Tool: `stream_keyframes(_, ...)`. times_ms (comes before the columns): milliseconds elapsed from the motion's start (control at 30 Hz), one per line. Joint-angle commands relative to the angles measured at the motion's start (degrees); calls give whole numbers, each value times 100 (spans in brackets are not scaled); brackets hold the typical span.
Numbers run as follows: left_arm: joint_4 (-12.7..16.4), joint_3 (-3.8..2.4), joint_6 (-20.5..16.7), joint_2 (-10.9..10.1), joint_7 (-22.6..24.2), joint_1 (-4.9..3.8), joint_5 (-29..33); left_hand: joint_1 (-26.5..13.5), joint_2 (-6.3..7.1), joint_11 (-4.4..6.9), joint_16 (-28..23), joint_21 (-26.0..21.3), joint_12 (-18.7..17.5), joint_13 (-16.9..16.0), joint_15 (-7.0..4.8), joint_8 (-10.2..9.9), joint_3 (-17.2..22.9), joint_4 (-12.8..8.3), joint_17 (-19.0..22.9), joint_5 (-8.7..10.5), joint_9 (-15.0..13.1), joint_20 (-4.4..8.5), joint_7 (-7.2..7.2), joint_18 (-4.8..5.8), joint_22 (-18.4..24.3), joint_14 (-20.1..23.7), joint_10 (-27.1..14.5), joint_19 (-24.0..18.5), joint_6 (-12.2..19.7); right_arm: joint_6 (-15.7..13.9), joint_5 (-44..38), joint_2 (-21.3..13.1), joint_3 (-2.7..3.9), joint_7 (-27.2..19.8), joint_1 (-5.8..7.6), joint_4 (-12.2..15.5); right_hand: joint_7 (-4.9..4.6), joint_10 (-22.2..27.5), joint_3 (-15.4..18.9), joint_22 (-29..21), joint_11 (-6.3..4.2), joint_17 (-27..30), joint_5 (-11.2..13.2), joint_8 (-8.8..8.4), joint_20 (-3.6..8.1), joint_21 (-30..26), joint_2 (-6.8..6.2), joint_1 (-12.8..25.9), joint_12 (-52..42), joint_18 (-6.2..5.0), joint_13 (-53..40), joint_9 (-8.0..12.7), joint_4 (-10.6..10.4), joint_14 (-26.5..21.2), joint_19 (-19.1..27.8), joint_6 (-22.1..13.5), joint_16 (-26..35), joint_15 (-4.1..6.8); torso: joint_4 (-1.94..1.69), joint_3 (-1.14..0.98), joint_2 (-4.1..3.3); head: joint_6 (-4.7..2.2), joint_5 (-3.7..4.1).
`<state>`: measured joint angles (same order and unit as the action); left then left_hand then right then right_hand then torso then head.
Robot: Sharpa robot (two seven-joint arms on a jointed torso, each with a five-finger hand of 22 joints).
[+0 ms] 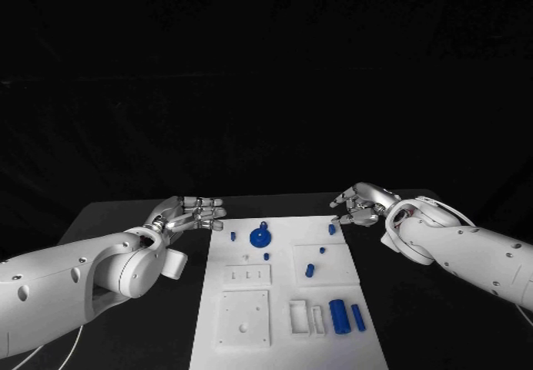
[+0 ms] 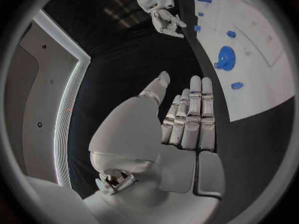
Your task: Assemble the parts on the task board
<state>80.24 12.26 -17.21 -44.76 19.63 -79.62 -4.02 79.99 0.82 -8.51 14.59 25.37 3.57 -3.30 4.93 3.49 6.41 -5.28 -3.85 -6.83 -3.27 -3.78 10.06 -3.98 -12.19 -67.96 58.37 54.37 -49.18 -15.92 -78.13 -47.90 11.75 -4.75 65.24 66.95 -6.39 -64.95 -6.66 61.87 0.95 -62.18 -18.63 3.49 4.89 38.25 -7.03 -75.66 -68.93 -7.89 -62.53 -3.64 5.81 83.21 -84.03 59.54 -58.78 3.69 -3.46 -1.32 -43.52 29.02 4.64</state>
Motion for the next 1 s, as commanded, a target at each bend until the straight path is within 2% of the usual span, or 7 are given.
stream_keyframes(33,-9,-4,132,18,85,7,17,9,-33,3,-18,27,10,-5,18,2,11,-37,7,12,-9,-11,-20,-20,-8,8,42,-2,-66,301,25,66,1,-218,-9,-179,78,34,-10,15,-95,7,0,7,-1,-26,-1,-67,19,41,-1,7,103,-14,-243,-59,34,27,-7,-17,2,34,5)
stream_keyframes(67,-13,-4,136,21,85,9,17,8,-37,6,-18,30,12,-5,17,1,13,-39,7,9,-9,-11,-20,-22,-10,9,54,-3,-73,335,22,85,1,-230,-11,-245,83,31,-13,24,-102,6,-5,8,19,-27,9,-66,25,66,1,7,138,-13,-245,-70,40,34,-13,-24,0,41,11)
stream_keyframes(100,-16,-4,139,23,85,11,17,8,-38,6,-18,30,12,-5,17,1,13,-39,7,9,-9,-11,-20,-22,-10,9,55,-3,-74,361,23,98,1,-241,-13,-296,78,31,-12,28,-102,5,-10,6,32,-36,12,-63,31,85,2,8,170,-12,-244,-82,44,35,-19,-12,-3,46,17)
stream_keyframes(233,-32,-4,145,28,84,18,16,8,-38,6,-18,30,12,-5,17,1,13,-39,7,9,-9,-11,-20,-22,-10,9,55,-3,-74,521,63,140,0,-276,-23,-487,93,34,40,43,-132,2,-33,11,49,-54,10,-47,44,99,1,6,219,-12,-245,-163,59,58,-30,-31,-6,65,27)
stream_keyframes(300,-41,-4,146,28,84,21,16,0,-38,4,-19,39,6,-4,18,-4,10,-51,6,7,-7,-14,-19,-25,-16,9,53,-11,-59,605,95,155,0,-293,-32,-552,107,55,133,55,-161,12,21,2,67,-70,12,-30,65,111,12,14,218,-16,-240,-383,85,75,-32,-40,-8,70,24)
stream_keyframes(433,-56,-4,149,30,85,25,15,0,-37,-1,-20,44,5,-5,21,-5,8,-60,7,11,-6,-17,-16,-27,-19,11,32,-16,-34,751,190,187,0,-328,-67,-637,141,70,420,76,-197,10,576,-7,94,-98,54,-125,77,135,6,21,141,-12,-245,-644,103,100,-23,-37,-11,83,7)
stream_keyframes(1000,-78,-4,154,37,86,30,12,4,-44,-7,-19,64,8,-5,22,-5,-1,-78,6,9,-5,-20,-11,-32,-29,8,-7,-29,-2,945,240,327,-2,-369,-187,-844,125,53,462,123,-181,-12,556,-2,91,-126,118,-185,67,140,-26,17,124,-9,-249,-525,108,92,-23,-12,2,102,-4)
